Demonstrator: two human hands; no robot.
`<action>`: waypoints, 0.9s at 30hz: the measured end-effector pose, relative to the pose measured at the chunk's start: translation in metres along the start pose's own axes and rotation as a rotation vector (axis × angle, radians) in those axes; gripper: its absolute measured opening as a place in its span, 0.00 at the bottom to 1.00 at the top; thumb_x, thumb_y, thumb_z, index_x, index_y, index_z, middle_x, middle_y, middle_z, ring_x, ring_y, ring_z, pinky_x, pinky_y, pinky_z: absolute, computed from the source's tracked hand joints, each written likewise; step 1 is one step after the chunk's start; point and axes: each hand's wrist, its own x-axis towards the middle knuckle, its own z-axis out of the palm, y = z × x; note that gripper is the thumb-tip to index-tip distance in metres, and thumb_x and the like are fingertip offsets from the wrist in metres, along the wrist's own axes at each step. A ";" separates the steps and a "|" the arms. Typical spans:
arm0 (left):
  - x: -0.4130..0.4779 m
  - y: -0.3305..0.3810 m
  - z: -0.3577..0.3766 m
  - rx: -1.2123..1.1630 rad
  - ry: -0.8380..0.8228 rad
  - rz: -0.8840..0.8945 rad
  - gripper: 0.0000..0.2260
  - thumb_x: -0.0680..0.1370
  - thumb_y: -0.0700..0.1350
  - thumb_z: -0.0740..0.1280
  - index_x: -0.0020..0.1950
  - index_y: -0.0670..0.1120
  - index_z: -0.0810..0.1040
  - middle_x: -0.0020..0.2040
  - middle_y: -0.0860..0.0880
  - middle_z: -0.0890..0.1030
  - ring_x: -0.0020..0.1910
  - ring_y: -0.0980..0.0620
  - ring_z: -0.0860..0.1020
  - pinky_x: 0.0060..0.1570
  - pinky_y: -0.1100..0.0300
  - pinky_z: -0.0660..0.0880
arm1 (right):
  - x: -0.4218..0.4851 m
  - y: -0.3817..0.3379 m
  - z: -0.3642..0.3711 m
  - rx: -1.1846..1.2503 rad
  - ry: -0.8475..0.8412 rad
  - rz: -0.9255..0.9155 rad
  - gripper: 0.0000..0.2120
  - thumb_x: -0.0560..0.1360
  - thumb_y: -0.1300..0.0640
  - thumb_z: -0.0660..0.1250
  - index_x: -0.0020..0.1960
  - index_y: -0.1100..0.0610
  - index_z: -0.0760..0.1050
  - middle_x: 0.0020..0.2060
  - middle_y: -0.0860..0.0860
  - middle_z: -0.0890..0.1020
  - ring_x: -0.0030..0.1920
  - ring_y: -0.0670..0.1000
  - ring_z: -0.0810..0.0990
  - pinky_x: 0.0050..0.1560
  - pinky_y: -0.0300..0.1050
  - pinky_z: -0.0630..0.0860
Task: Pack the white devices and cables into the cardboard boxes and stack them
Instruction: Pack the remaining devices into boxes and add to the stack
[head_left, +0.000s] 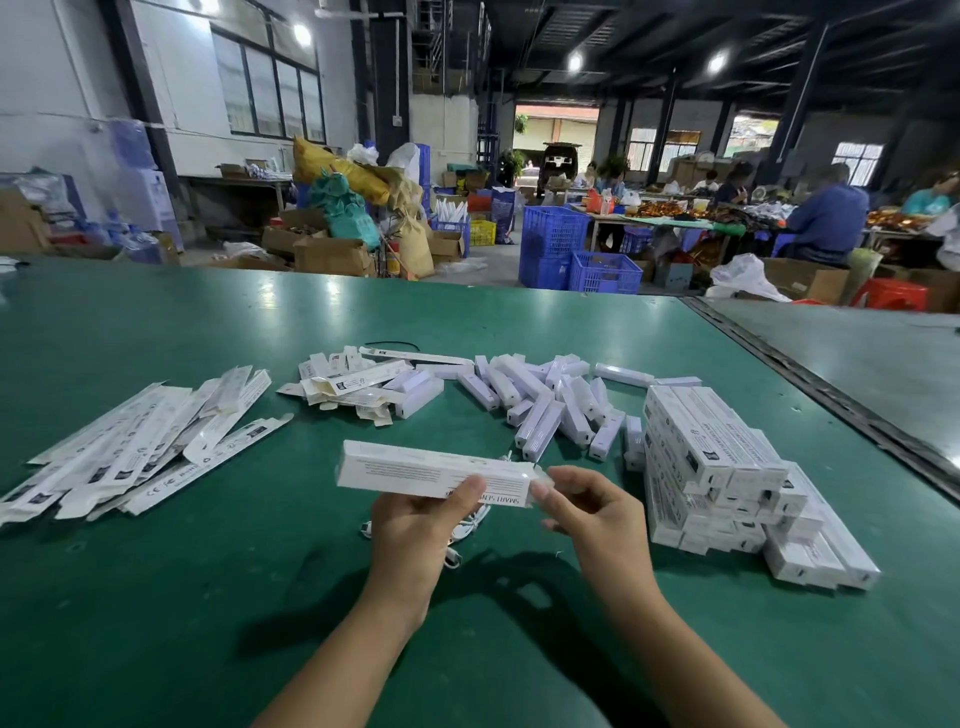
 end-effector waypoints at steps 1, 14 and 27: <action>0.000 0.000 0.000 0.009 0.005 0.011 0.08 0.68 0.46 0.80 0.45 0.52 0.86 0.44 0.47 0.87 0.46 0.48 0.86 0.48 0.56 0.81 | 0.000 0.000 0.000 -0.014 0.015 0.002 0.14 0.65 0.55 0.78 0.48 0.58 0.82 0.38 0.51 0.86 0.37 0.47 0.83 0.35 0.38 0.79; 0.004 -0.005 -0.006 -0.140 0.019 -0.077 0.05 0.67 0.46 0.75 0.42 0.48 0.86 0.44 0.43 0.87 0.46 0.46 0.86 0.43 0.61 0.81 | 0.003 0.006 -0.001 0.022 -0.039 0.086 0.05 0.72 0.65 0.73 0.48 0.60 0.83 0.30 0.54 0.82 0.27 0.50 0.75 0.29 0.40 0.74; 0.002 -0.008 -0.007 -0.037 -0.002 -0.089 0.03 0.71 0.45 0.74 0.43 0.50 0.86 0.43 0.44 0.87 0.45 0.47 0.86 0.40 0.59 0.82 | 0.006 0.000 -0.013 -0.590 -0.263 -0.054 0.06 0.76 0.56 0.70 0.51 0.48 0.82 0.51 0.45 0.76 0.50 0.42 0.77 0.53 0.37 0.73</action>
